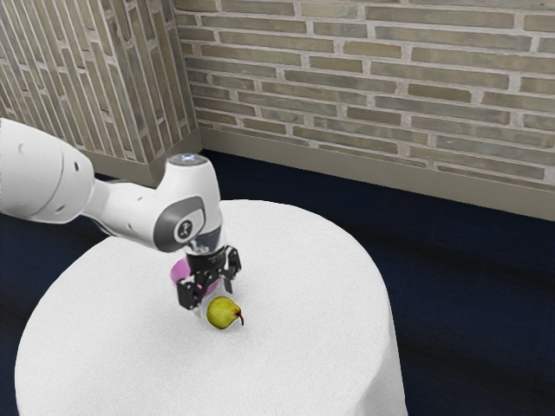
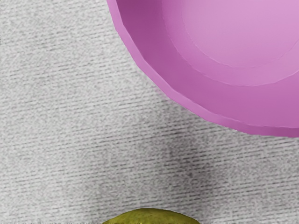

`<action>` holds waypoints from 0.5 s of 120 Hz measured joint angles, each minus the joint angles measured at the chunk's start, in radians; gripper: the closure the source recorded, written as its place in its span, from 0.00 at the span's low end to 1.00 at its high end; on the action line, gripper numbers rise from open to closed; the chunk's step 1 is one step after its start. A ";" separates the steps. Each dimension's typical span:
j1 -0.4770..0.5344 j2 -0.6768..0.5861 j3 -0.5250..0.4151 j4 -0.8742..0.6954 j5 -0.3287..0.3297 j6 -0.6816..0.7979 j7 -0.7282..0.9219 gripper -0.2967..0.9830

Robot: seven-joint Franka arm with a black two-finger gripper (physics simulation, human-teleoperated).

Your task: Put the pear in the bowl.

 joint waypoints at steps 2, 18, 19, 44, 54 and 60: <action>-0.002 0.001 0.000 0.000 0.000 0.000 -0.003 0.25; -0.014 0.010 -0.001 0.000 0.000 0.001 -0.028 0.25; -0.015 0.011 -0.001 0.000 -0.001 0.001 -0.029 0.25; -0.030 0.019 -0.003 -0.001 -0.004 0.001 -0.058 0.31; -0.034 0.023 -0.004 -0.001 -0.011 0.002 -0.067 0.35; -0.036 0.029 -0.004 0.000 -0.013 0.002 -0.072 0.37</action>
